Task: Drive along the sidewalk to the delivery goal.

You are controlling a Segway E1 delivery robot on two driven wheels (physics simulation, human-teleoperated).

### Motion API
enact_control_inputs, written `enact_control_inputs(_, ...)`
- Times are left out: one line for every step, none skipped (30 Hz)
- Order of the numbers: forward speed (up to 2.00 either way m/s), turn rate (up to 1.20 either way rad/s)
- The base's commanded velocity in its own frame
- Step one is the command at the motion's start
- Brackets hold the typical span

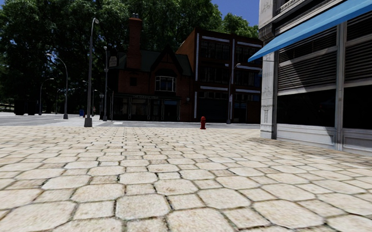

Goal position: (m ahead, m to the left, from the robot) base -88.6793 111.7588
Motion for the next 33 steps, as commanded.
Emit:
enact_control_inputs(0.00, 0.00)
enact_control_inputs(0.00, 0.00)
enact_control_inputs(0.00, 0.00)
enact_control_inputs(0.00, 0.00)
enact_control_inputs(0.00, 0.00)
enact_control_inputs(0.00, 0.00)
enact_control_inputs(0.00, 0.00)
enact_control_inputs(0.00, 0.00)
enact_control_inputs(0.00, 0.00)
enact_control_inputs(0.00, 0.00)
enact_control_inputs(0.00, 0.00)
enact_control_inputs(0.00, 0.00)
enact_control_inputs(0.00, 0.00)
enact_control_inputs(0.00, 0.00)
enact_control_inputs(0.00, 0.00)
enact_control_inputs(0.00, 0.00)
enact_control_inputs(0.00, 0.00)
enact_control_inputs(0.00, 0.00)
enact_control_inputs(0.00, 0.00)
enact_control_inputs(0.00, 0.00)
enact_control_inputs(0.00, 0.00)
enact_control_inputs(0.00, 0.00)
enact_control_inputs(0.00, 0.00)
enact_control_inputs(0.00, 0.00)
enact_control_inputs(0.00, 0.00)
enact_control_inputs(0.00, 0.00)
enact_control_inputs(0.00, 0.00)
enact_control_inputs(0.00, 0.00)
enact_control_inputs(0.00, 0.00)
enact_control_inputs(0.00, 0.00)
enact_control_inputs(0.61, 0.33)
enact_control_inputs(0.91, 0.38)
enact_control_inputs(1.06, 0.41)
